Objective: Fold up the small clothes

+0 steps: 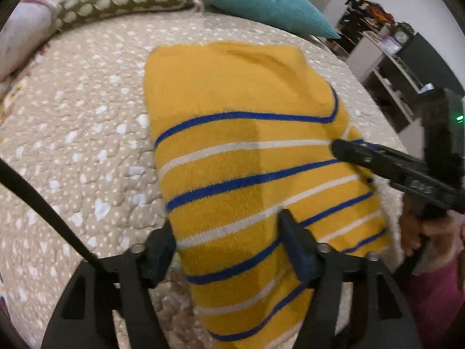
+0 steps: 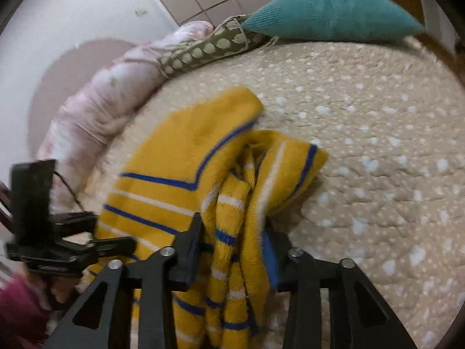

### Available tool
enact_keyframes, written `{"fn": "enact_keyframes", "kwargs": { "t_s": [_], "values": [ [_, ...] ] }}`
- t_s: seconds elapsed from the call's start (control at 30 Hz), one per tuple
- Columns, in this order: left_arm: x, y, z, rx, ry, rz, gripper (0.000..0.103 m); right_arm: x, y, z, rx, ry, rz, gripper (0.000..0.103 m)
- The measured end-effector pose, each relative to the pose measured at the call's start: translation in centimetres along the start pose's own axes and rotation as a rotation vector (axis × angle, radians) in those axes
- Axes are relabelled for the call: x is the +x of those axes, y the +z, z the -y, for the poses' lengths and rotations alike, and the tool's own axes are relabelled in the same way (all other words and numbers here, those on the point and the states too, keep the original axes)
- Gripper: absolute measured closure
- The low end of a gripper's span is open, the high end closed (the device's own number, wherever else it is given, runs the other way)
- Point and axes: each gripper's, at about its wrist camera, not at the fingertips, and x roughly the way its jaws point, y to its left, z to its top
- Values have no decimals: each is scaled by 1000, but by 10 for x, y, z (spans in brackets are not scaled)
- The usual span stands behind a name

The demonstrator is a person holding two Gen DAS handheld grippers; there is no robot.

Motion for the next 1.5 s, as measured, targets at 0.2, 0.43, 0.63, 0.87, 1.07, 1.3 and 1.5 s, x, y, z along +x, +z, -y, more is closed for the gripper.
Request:
{"fn": "enact_keyframes", "kwargs": {
  "t_s": [0.2,0.43,0.63,0.87,1.07,1.3,1.5],
  "values": [
    [-12,-14,18,47,109,58,22,-30,-8,-12,-49,-98,38,48],
    [-11,-37,29,32,162,81,16,-48,-46,-34,-149,-138,23,42],
    [-10,-37,25,-45,167,108,15,-39,-64,-19,-107,-212,-4,42],
    [-27,-28,34,-23,279,169,15,-65,-57,-38,-117,-263,60,30],
    [-45,-19,33,-30,317,224,15,-71,-42,-54,-91,-305,111,23],
    [-55,-20,29,-54,345,264,15,-72,-35,-65,-83,-342,159,14],
    [-57,-20,24,-73,351,277,15,-68,-35,-65,-63,-330,152,13]
  ]
}}
